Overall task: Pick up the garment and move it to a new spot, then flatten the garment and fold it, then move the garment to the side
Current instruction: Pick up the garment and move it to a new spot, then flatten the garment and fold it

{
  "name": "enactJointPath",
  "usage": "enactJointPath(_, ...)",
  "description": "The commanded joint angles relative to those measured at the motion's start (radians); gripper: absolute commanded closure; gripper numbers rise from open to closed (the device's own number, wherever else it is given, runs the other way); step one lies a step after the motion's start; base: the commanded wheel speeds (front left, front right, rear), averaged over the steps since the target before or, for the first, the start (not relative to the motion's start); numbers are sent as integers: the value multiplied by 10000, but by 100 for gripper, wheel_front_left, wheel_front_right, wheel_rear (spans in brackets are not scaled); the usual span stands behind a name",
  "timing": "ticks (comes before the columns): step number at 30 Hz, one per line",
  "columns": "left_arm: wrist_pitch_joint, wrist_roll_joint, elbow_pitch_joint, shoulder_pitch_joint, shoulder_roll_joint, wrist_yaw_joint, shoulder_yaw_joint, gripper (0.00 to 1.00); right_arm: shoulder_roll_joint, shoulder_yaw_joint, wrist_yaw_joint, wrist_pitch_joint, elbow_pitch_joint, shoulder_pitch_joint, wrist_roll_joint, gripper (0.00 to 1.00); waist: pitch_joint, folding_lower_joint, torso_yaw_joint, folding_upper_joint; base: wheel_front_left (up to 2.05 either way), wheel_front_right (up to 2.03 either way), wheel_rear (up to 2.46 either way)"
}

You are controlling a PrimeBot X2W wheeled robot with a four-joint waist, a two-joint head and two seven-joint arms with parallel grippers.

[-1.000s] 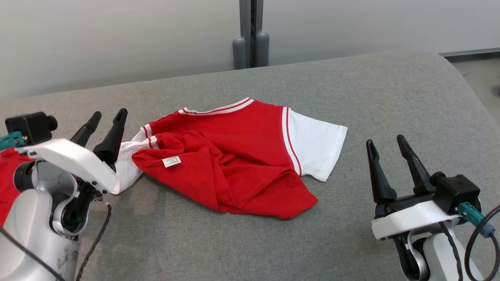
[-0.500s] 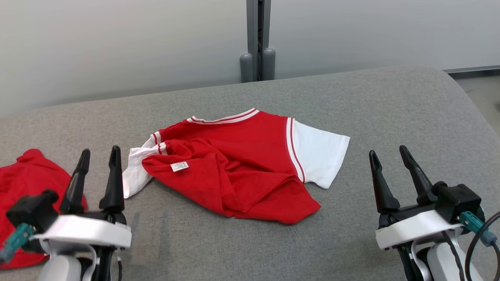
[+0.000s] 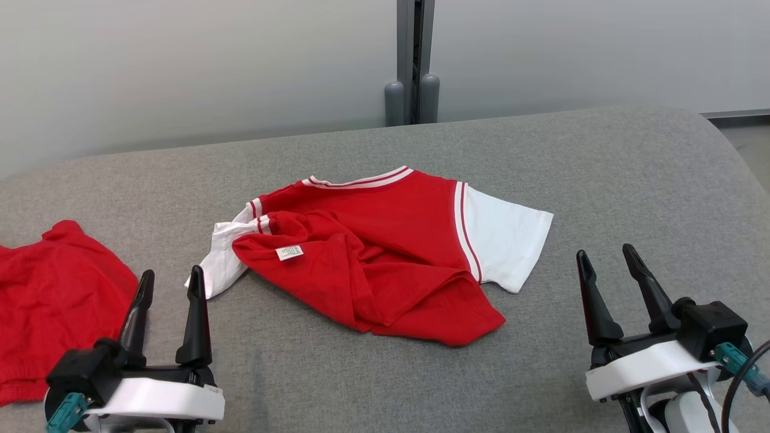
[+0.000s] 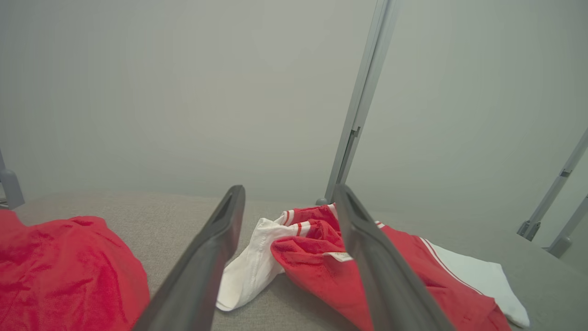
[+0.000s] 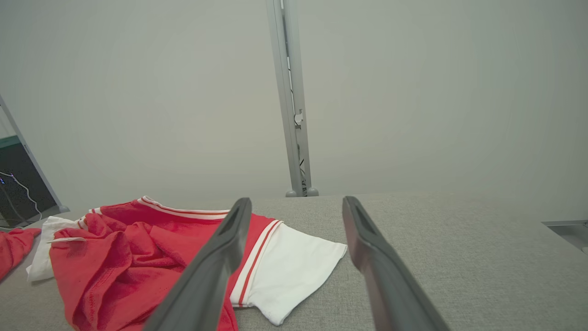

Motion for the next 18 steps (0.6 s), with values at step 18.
enactJointPath(18,-49,857,54,-161,-670,-660,766,0,36,112,23,-65,-158,-190,175,0,136,0,262,0,0,0,0)
